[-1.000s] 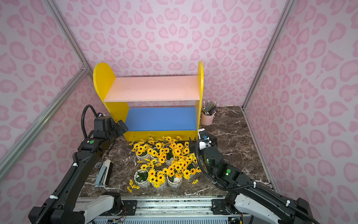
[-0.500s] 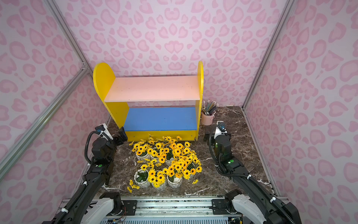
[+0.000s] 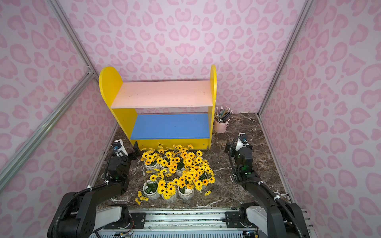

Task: Take the sunflower pots off the shelves
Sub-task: Reset both arms

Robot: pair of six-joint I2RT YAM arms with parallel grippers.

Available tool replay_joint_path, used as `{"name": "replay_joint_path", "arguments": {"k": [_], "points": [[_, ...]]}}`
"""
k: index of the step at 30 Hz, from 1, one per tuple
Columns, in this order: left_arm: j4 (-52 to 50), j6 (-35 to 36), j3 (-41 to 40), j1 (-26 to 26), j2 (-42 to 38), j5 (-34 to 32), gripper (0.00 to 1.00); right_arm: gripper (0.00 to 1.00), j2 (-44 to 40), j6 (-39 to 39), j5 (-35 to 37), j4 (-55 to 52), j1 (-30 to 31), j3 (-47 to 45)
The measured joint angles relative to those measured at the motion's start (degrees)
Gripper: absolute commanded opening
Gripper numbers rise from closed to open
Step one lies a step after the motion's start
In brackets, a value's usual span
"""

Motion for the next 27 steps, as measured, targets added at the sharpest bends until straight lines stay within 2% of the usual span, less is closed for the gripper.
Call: {"name": "replay_joint_path", "arguments": {"k": [4, 10, 19, 27], "points": [[4.6, 2.0, 0.1, -0.4, 0.5, 0.3, 0.98, 0.99, 5.2, -2.7, -1.9, 6.1, -2.0, -1.4], [6.5, 3.5, -0.5, -0.8, -0.8, 1.0, 0.98, 0.99, 8.7, -6.5, -3.7, 14.6, -2.7, -4.1], [7.0, 4.6, 0.7, -0.8, 0.8, 3.4, 0.98, 0.99, 9.0, -7.8, -7.3, 17.4, -4.2, -4.8], [15.6, 3.3, -1.1, -0.3, 9.6, 4.5, 0.98, 0.99, 11.8, -6.7, -10.7, 20.6, -4.3, -6.6]]}}
